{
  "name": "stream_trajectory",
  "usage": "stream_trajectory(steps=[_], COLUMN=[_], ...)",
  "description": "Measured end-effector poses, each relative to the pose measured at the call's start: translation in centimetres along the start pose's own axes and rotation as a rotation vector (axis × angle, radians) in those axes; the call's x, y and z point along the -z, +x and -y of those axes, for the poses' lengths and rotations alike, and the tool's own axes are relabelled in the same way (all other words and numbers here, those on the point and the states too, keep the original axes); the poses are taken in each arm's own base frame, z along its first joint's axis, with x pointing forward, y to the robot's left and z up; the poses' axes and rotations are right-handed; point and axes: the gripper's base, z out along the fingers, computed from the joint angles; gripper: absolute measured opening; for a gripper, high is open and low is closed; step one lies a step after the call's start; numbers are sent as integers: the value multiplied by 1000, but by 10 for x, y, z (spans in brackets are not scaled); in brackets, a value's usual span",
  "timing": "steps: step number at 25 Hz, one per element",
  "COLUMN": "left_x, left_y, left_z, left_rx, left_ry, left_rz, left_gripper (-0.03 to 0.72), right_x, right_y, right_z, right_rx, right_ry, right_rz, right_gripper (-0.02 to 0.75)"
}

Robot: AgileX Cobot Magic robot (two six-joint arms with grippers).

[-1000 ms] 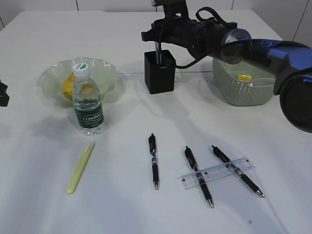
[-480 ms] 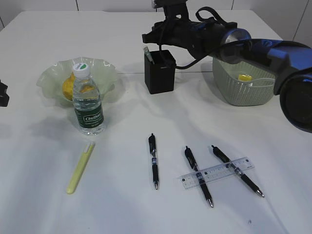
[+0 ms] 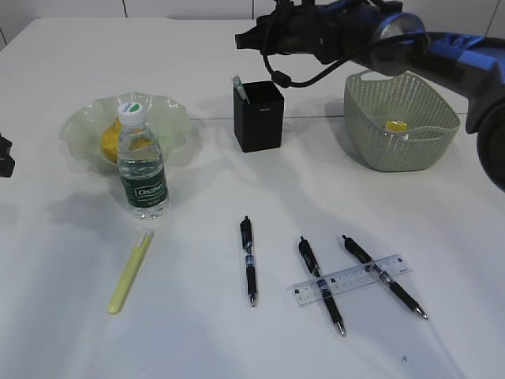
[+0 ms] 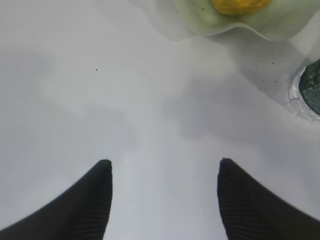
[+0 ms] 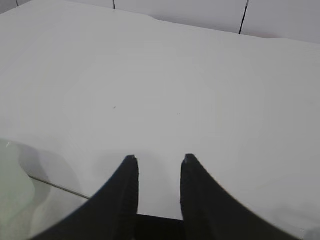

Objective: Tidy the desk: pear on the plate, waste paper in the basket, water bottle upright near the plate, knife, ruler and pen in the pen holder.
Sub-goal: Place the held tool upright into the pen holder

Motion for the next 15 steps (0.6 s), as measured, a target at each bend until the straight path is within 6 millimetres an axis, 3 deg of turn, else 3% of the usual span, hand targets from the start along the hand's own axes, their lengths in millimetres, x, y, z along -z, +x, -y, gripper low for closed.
stream_trajectory(steps=[10,15], left_x=[0,0], left_y=[0,0], left_z=[2,18], left_rx=[39,3], left_ry=[21,51], left_rz=[-5,-4], left_gripper=[465,465], right_x=[22,34], right_y=[-21,-35], right_z=[5,7], right_rx=[20,47], right_ry=[21,27], right_rz=[-75,-78], right_gripper=[219,219])
